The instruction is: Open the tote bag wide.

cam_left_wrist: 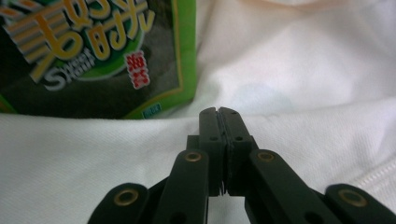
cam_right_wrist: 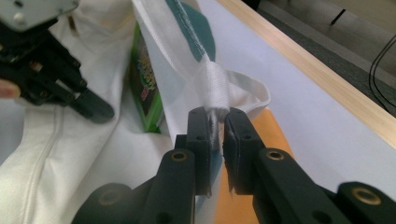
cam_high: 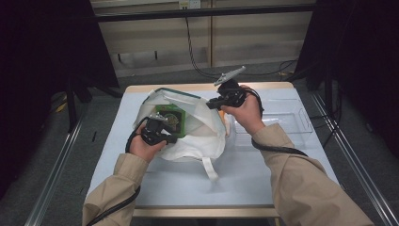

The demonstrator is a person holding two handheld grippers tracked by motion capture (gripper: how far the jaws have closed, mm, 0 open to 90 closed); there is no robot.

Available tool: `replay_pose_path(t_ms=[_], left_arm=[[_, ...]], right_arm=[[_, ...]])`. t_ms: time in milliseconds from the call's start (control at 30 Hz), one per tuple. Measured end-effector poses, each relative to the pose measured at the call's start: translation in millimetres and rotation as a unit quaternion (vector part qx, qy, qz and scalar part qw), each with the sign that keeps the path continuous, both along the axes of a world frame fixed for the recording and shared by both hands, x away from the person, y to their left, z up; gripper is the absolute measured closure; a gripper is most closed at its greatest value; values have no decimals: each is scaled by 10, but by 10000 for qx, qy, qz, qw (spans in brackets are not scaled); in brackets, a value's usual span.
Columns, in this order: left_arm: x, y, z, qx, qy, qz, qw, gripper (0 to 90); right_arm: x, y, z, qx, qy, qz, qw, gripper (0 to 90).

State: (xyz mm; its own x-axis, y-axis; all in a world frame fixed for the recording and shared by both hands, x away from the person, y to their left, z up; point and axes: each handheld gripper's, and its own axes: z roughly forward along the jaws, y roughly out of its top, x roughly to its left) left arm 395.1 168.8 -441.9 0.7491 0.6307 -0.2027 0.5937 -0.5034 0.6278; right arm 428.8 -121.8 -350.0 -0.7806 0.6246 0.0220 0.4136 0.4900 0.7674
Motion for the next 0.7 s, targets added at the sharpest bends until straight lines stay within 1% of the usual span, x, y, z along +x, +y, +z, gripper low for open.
replay_pose_path(t_ms=[67, 100, 167, 200, 267, 300, 333, 367, 400, 433, 467, 500, 567, 600, 633, 667, 700], left_arm=[[-5, 2, -11, 17, 36, -37, 10000, 895], [-6, 7, -15, 66, 32, -69, 9999, 897], [-11, 11, -25, 65, 86, -66, 9999, 900], [-10, 22, -29, 84, 74, -89, 9999, 900], [-15, 28, -37, 56, 97, -72, 9999, 900], [-18, 32, -41, 33, 107, -54, 9999, 900], [-13, 49, -34, 142, 106, -151, 9997, 900], [-17, 51, -36, 157, 108, -144, 9997, 900], [-29, 47, -42, 114, 108, -77, 9998, 900], [-31, 54, -41, 95, 133, -86, 9998, 900], [-36, 54, -45, 73, 140, -52, 9999, 900], [-33, 67, -39, 140, 137, -106, 9998, 900], [-44, 73, -43, 117, 146, -81, 9998, 900], [-43, 85, -36, 203, 157, -156, 9995, 900], [-47, 92, -36, 240, 147, -191, 9994, 900], [-59, 85, -44, 194, 170, -124, 9996, 900], [-61, 96, -46, 218, 168, -168, 9995, 900]], right_arm=[[24, -23, 9, 105, 5, -87, 9999, 815], [35, -36, 16, 112, 8, -136, 9998, 815], [59, -55, 20, 122, 9, -233, 9997, 815], [71, -64, 23, 118, 2, -278, 9995, 816], [100, -84, 23, 135, -6, -338, 9993, 816], [111, -92, 19, 131, -4, -373, 9992, 816], [124, -101, 15, 107, -9, -378, 9992, 816], [134, -105, 7, 123, -8, -383, 9992, 816], [140, -109, 4, 103, -17, -415, 9991, 816], [154, -115, -2, 58, -61, -454, 9989, 817], [167, -120, -12, 82, -40, -452, 9989, 816], [174, -122, -18, 43, -53, -481, 9988, 817], [200, -123, -43, 52, -56, -544, 9985, 817], [213, -123, -59, 43, -68, -548, 9985, 817], [219, -120, -67, 18, -60, -599, 9982, 818], [233, -120, -83, 1, -71, -588, 9982, 818], [246, -118, -104, 15, -68, -582, 9983, 818]])
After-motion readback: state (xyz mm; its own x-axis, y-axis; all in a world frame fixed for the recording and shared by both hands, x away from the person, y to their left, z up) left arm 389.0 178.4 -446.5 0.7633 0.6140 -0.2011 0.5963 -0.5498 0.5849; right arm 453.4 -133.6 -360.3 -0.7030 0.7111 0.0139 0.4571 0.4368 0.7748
